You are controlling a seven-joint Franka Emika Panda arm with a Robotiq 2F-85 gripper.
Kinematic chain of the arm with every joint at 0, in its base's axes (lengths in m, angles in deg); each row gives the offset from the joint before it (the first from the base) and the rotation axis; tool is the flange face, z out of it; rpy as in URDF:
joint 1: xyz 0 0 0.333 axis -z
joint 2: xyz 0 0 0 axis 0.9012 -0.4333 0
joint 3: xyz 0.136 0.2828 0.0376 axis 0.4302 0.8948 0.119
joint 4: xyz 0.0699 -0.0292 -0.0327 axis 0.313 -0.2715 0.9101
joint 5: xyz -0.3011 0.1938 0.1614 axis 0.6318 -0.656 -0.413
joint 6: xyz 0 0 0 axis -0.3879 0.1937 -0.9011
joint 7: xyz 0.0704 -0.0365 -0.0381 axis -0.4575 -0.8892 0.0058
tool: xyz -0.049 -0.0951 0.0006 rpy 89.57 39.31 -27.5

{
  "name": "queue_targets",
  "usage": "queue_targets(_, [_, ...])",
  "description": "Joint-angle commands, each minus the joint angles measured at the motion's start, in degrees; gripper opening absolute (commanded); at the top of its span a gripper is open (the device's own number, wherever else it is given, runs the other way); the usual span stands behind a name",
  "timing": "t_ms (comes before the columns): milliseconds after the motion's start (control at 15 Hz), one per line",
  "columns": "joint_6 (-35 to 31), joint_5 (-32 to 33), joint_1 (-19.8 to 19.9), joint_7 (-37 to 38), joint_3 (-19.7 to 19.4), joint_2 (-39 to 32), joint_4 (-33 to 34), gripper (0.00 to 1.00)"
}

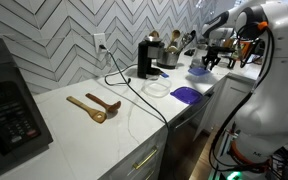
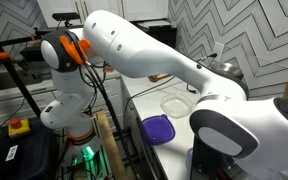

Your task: Unstack the clear containers then place the light blue lid on top of the container on the right.

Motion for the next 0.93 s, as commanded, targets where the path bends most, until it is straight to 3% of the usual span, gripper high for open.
queue_targets(0, [-1.0,-1.2,-1.0,2.0,-0.6,2.9,-2.1,0.78])
queue_targets(200, [-0.5,-1.3,-2.0,3.5,-0.8,5.4,-2.5,0.99])
queue_targets(867, [0.6,0.5,-5.3,6.5,-2.8,17.1,-5.8,1.00])
